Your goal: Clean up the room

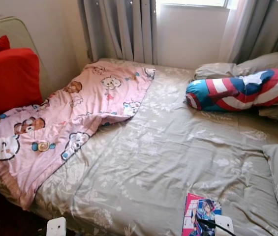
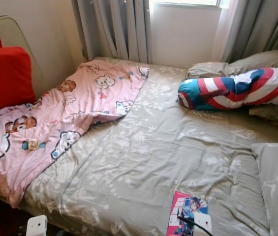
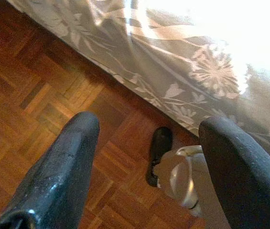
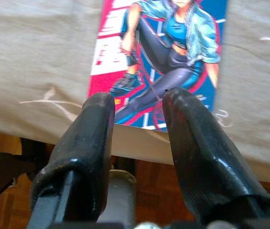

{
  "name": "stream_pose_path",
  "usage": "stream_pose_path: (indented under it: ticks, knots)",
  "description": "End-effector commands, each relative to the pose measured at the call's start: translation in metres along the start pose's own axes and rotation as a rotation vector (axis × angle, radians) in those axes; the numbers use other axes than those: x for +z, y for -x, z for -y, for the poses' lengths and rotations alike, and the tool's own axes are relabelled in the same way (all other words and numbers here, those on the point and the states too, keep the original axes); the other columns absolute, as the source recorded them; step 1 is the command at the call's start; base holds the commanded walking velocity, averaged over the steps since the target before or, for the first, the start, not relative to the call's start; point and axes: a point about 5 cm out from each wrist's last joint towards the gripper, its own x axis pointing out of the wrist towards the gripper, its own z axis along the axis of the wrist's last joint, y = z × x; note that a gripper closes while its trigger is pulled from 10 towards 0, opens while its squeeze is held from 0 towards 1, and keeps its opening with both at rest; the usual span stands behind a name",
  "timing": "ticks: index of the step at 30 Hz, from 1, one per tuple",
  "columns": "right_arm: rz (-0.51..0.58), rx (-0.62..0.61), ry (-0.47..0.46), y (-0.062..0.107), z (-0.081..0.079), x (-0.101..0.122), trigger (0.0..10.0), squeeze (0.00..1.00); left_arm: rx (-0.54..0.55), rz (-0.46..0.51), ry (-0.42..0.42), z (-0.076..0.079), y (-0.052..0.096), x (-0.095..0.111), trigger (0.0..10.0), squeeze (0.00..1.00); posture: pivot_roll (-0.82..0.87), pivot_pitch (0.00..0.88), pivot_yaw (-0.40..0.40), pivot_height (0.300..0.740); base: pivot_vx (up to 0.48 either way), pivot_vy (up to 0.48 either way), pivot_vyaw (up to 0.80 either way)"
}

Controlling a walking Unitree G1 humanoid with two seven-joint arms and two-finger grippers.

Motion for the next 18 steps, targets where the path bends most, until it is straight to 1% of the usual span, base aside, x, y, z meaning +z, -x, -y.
stream_pose_path:
  ticks: [1,5,7,11,18]
  knots:
    - [0.003,0.004,0.020,-0.0004,-0.0005,0.0019,10.0,0.00,-0.003,-0.031,-0.015,-0.0028,0.0012,-0.0050,10.0,0.00,0.00,0.000,0.001,0.740,0.000,0.266,0.00]
    - [0.000,0.007,0.030,-0.0003,-0.0006,0.0015,10.0,0.00,-0.003,-0.035,-0.018,-0.0037,0.0015,-0.0054,10.0,0.00,0.00,0.000,0.002,0.740,0.000,0.301,0.00]
    - [0.003,0.009,0.033,-0.0003,-0.0005,0.0017,10.0,0.00,-0.005,-0.035,-0.022,-0.0037,0.0015,-0.0053,10.0,0.00,0.00,0.000,0.002,0.740,0.000,0.307,0.54]
    - [0.006,0.015,0.032,0.0001,0.0010,0.0015,10.0,0.00,-0.009,-0.036,-0.030,-0.0032,0.0014,-0.0053,10.0,0.00,0.00,0.000,0.002,0.740,0.000,0.305,0.80]
    - [0.001,0.004,0.009,0.0008,0.0060,0.0001,10.0,0.00,-0.016,-0.040,-0.034,0.0035,0.0009,-0.0071,10.0,0.00,0.00,0.000,0.002,0.740,0.000,0.305,0.00]
